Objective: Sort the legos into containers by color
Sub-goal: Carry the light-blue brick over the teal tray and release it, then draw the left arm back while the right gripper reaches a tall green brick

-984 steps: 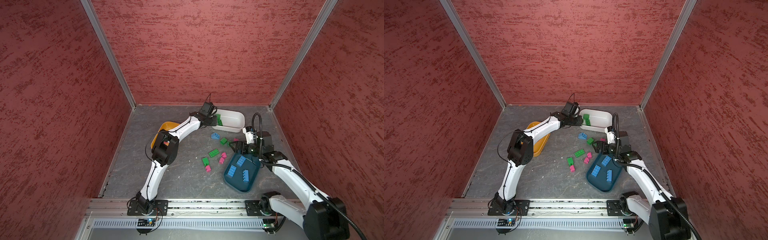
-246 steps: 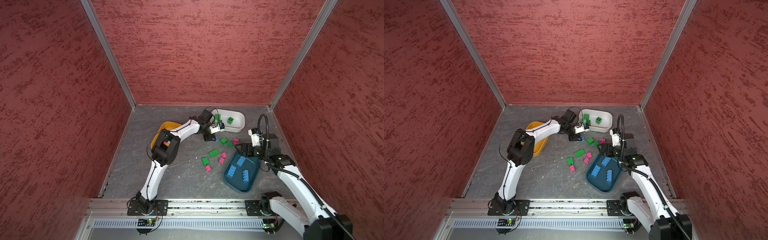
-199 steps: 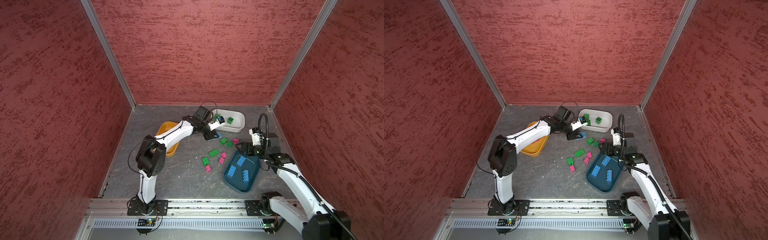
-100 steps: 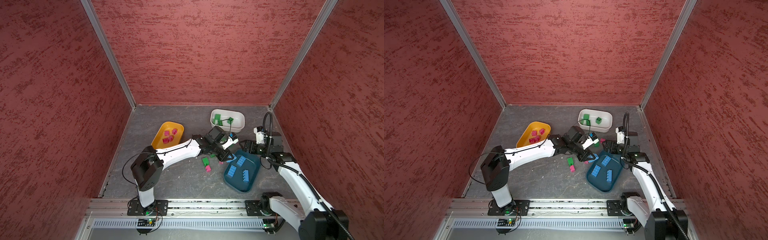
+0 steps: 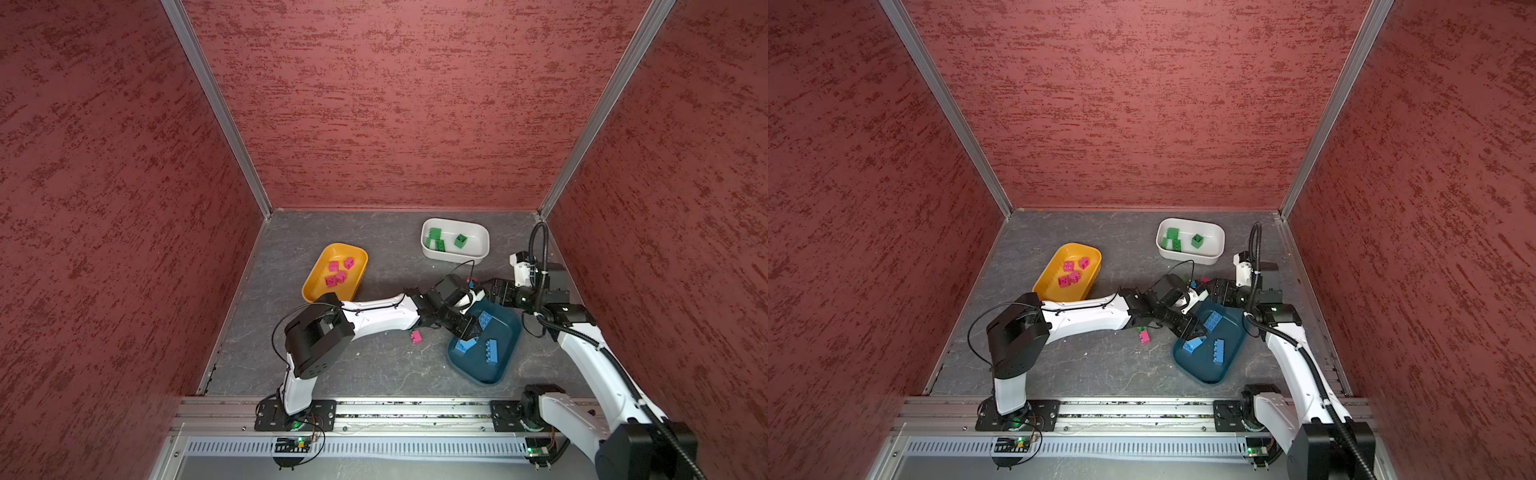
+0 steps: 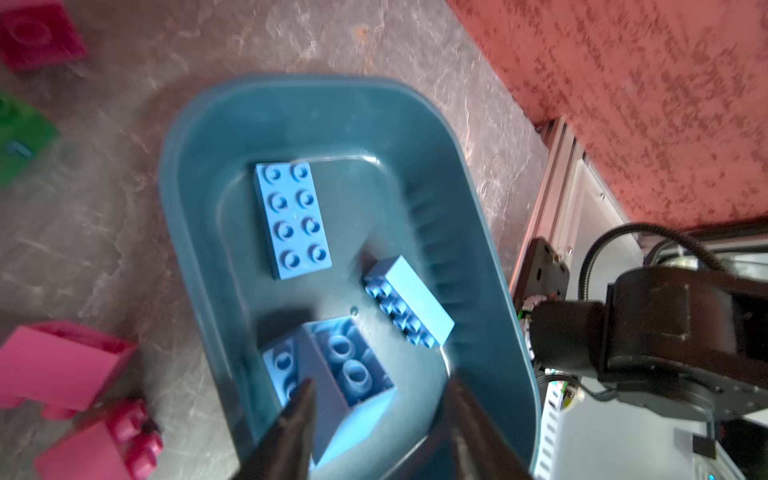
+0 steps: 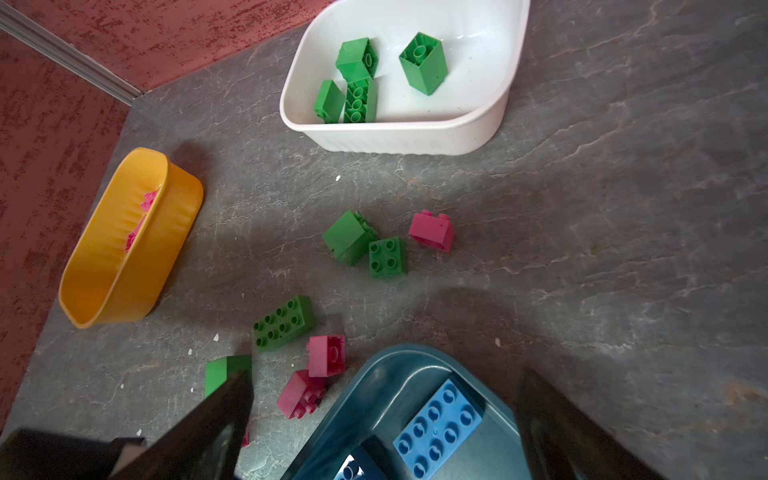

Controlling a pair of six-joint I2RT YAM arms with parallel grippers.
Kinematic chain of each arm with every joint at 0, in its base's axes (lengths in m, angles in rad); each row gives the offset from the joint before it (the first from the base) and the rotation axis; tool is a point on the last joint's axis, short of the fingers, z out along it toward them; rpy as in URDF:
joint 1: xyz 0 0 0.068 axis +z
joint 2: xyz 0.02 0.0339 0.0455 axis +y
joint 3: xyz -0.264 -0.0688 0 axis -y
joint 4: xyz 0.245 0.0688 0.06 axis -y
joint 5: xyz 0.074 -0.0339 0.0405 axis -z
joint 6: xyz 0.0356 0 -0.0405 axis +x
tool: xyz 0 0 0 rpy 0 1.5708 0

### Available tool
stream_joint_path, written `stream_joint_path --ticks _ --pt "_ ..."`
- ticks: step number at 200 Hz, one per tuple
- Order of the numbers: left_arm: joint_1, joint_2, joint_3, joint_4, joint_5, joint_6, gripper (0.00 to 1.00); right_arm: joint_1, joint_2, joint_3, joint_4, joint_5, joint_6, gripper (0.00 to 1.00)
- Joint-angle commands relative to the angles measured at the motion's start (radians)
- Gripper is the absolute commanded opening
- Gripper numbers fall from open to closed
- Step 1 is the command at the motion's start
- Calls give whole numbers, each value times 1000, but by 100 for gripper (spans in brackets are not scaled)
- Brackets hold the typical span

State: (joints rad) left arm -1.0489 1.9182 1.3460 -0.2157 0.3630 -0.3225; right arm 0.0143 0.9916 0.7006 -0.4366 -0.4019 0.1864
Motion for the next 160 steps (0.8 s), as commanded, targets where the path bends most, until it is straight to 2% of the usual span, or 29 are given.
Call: stream_joint_path --ticks 1,38,50,71,120,154,160 --pt "18 -59 -28 5 5 -7 65 3 -8 16 33 -94 -13 99" --pt "73 -202 -103 -72 50 11 74 13 19 19 72 -211 25 99" --pt "102 -256 -126 -123 60 33 80 26 25 22 83 -228 42 99" --pt "178 -369 -189 -205 84 55 82 79 45 39 95 -233 77 97" --pt "444 -642 -379 -302 164 49 91 365 160 93 102 -60 147 96" --pt "624 -741 -468 -306 244 26 95 536 272 146 101 74 196 95" --pt "650 -748 -480 -302 255 20 100 556 288 150 110 86 208 94"
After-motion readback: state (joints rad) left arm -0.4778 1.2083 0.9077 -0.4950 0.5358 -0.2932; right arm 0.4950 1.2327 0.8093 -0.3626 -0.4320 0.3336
